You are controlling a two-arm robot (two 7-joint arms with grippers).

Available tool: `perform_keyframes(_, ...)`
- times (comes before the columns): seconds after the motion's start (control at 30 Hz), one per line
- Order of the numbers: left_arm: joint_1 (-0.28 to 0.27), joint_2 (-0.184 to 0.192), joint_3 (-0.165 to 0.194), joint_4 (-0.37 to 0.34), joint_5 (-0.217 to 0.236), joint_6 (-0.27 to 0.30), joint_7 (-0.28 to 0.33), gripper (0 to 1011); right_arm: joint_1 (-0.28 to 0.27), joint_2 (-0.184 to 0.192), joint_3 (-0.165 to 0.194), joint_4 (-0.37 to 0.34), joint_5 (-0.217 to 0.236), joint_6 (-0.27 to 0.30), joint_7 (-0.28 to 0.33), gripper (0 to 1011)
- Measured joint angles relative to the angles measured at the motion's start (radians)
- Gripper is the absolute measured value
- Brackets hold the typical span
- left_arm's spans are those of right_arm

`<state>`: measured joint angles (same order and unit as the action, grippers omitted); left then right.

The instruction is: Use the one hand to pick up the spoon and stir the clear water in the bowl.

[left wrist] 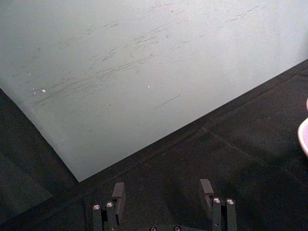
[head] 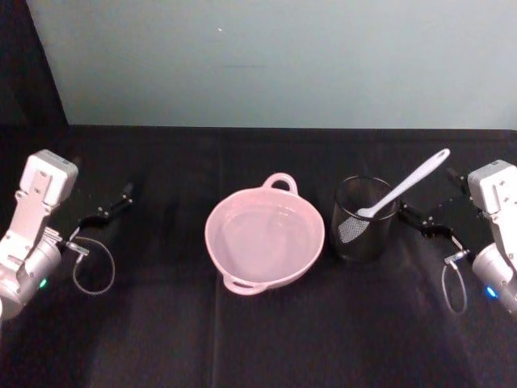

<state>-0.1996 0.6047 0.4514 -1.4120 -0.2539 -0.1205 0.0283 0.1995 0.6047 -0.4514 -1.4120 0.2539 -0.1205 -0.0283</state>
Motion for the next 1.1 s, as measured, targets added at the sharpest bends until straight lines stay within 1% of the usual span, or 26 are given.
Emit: perform_keyframes(1.1,0.000,0.000,0.000,0.000,0.000,0.000,0.000,1011,0.000,0.000,0.000,0.000,0.000,0.000,0.000,1003)
